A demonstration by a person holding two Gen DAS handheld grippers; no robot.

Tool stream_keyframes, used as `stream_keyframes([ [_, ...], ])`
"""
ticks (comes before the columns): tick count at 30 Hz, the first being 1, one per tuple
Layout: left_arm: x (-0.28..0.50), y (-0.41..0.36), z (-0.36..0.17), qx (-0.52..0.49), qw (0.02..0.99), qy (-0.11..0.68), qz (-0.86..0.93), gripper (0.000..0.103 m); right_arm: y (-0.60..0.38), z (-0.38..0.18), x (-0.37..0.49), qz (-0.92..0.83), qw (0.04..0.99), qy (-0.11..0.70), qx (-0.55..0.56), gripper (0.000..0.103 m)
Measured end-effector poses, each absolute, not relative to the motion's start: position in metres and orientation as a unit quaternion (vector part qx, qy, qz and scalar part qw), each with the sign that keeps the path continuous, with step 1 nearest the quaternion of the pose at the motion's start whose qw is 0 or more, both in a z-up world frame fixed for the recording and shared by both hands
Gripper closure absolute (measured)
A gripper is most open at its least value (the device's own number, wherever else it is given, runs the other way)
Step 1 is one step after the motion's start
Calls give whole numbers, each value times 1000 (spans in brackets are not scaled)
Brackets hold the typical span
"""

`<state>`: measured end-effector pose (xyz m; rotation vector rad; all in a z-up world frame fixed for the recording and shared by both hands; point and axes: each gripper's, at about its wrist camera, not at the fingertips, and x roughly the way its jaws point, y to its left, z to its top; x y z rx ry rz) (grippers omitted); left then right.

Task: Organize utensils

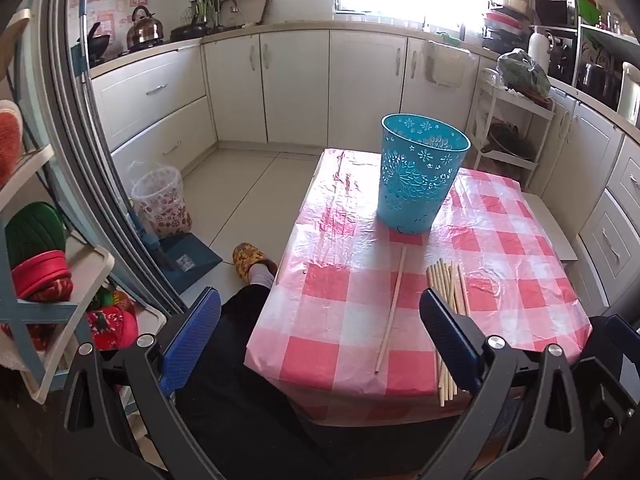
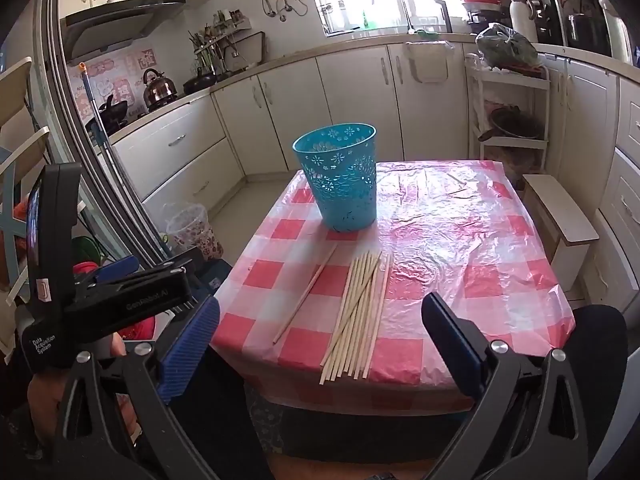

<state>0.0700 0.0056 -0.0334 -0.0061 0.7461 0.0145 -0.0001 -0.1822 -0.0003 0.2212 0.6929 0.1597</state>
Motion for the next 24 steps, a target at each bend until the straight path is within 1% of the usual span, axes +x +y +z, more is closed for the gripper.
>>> stream_keyframes([
  [5, 80, -3, -33, -3, 934, 357, -1, 7, -190, -8, 18, 71, 935, 329, 110, 6],
  [7, 80, -4, -32, -5, 935, 354, -5, 7, -189, 0, 5, 69, 936, 328, 110, 6],
  [11, 75, -4, -24, -13, 938, 347, -12, 7, -191, 6, 7, 62, 943, 310, 105, 6],
  [15, 62, -3, -4, -12, 944, 329, -17, 7, -193, 23, 2, 52, 956, 271, 96, 6],
  [21, 34, -1, 28, -15, 956, 293, -17, 7, -185, 40, -10, 46, 964, 249, 76, 6],
  [24, 23, 0, 38, -16, 960, 280, -17, 7, -177, 49, -19, 38, 973, 225, 42, 6],
])
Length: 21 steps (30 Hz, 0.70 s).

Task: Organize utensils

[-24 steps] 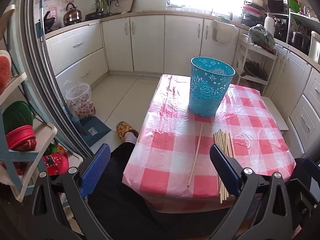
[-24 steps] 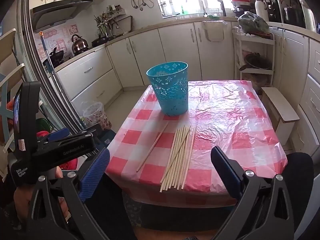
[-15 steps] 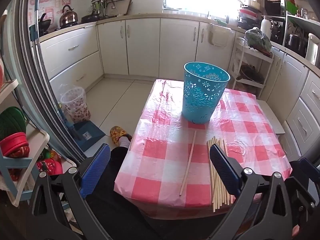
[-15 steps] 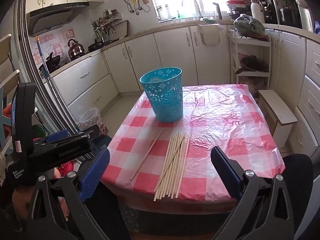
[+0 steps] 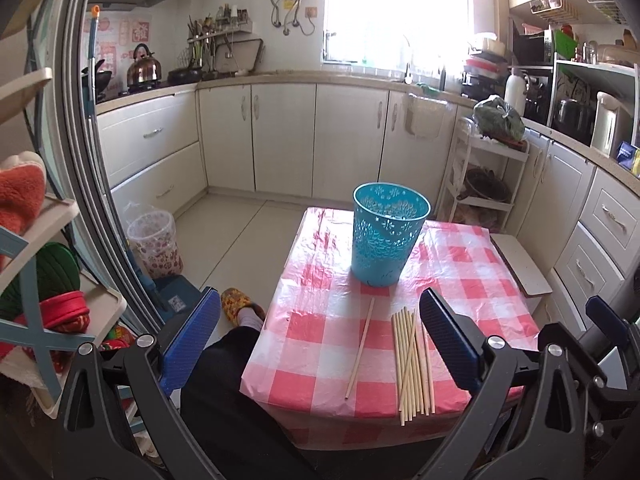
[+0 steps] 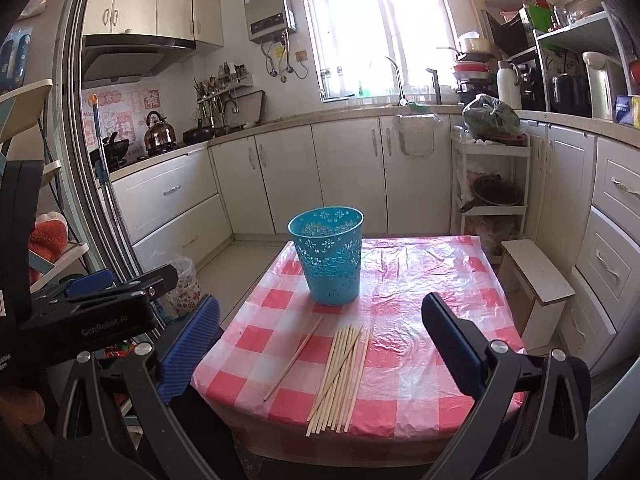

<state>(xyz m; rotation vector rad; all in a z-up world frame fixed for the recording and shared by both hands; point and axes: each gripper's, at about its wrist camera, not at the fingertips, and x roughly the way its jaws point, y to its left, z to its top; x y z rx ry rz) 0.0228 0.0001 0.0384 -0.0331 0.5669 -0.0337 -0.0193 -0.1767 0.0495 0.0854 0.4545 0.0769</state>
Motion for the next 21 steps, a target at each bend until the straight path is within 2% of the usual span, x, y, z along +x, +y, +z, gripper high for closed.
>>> stream_keyframes([
  [21, -9, 7, 68, -27, 971, 237, -10, 7, -161, 70, -47, 38, 983, 180, 20, 6],
])
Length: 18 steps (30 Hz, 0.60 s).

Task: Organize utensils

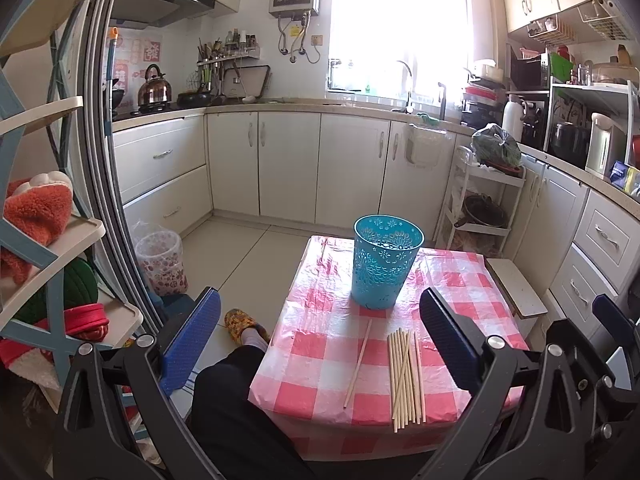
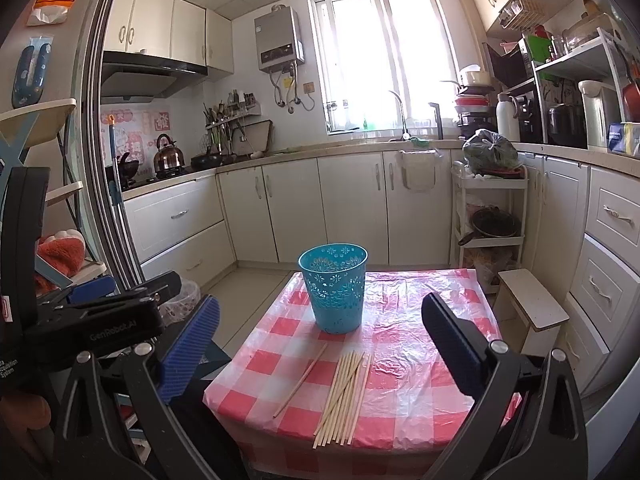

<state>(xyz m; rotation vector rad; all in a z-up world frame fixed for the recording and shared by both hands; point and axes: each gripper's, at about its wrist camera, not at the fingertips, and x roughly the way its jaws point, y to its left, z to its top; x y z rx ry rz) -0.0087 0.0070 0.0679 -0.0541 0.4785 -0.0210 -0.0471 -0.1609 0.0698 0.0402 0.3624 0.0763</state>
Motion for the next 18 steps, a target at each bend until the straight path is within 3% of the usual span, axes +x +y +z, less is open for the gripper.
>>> stream_keyframes([
  [13, -13, 9, 68, -28, 972, 235, -11, 7, -161, 68, -49, 43, 983, 175, 31, 6],
  [18, 0, 12, 57, -25, 967, 252, -7, 7, -162, 54, -34, 43, 975, 217, 30, 6],
])
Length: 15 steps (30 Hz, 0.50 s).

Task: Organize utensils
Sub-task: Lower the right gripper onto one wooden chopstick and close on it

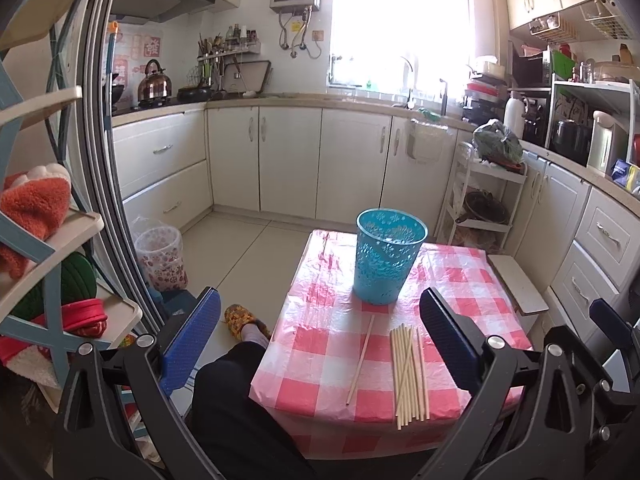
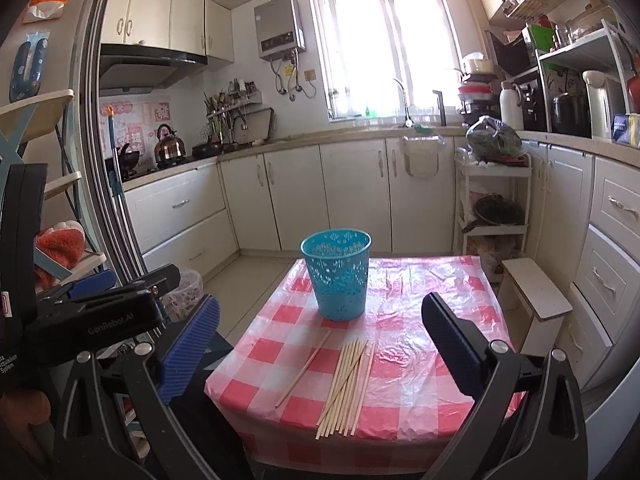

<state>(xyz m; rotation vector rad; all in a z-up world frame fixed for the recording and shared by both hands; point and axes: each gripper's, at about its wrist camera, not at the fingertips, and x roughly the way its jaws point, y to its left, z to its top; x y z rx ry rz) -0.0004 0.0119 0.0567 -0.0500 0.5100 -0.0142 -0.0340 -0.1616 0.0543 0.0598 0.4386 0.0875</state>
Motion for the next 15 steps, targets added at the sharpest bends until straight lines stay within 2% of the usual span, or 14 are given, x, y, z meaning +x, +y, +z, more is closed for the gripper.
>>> stream_keyframes([
  [6, 52, 19, -6, -8, 939, 344, -1, 7, -202, -24, 37, 30, 920, 383, 84, 7],
  [8, 67, 18, -25, -2, 932, 363, -1, 7, -212, -50, 61, 30, 898, 428, 100, 21],
  [9, 76, 16, -35, 2, 928, 373, -3, 7, -216, -65, 74, 31, 885, 451, 108, 34],
  [10, 84, 13, -43, 5, 924, 381, -6, 7, -218, -79, 85, 36, 876, 467, 116, 42],
  [12, 102, 4, -59, 16, 917, 397, -17, 7, -218, -97, 102, 35, 866, 485, 115, 54],
  [15, 130, -8, -84, 29, 909, 415, -19, 7, -217, -118, 123, 33, 860, 499, 107, 63],
])
